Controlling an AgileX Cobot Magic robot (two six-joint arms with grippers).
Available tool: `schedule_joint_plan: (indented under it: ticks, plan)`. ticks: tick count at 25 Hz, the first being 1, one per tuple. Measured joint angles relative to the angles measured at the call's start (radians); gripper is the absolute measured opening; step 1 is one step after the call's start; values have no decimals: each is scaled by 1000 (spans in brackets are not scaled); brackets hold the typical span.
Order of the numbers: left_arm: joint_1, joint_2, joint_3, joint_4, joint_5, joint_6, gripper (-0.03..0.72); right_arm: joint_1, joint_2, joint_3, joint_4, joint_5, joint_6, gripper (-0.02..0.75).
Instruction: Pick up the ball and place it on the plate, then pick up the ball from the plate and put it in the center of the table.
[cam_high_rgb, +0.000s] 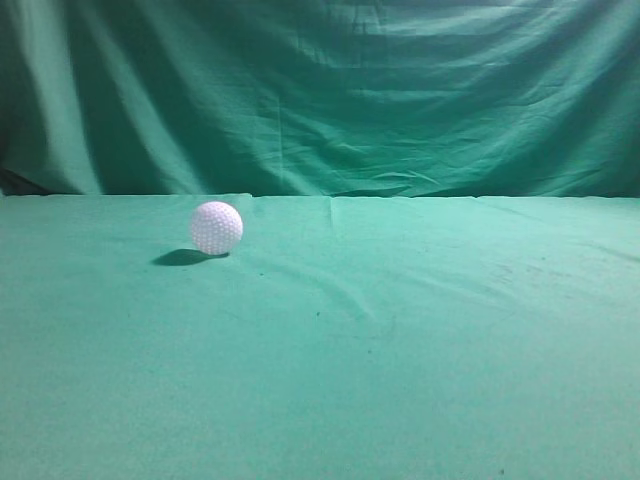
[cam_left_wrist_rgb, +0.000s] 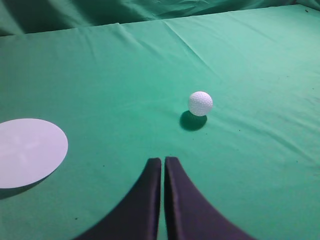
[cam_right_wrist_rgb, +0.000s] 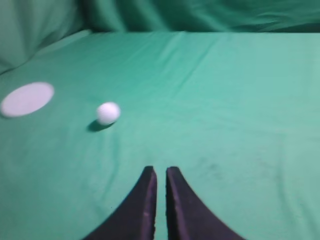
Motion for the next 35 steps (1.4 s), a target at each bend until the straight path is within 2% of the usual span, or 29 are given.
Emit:
schedule_joint_plan:
  ticks: [7,12,22,35]
  plan:
    - [0,0,0,0,0,0,0,-329,-197,123,-2,2,0,56]
    - [0,0,0,0,0,0,0,-461,-283,186,-2,-13,0,56]
    - [0,0,0,0,0,0,0,-483,-292,188,-2,92,-16,56]
    - [0,0,0,0,0,0,0,-483,-292,188,-2,107,-74,56]
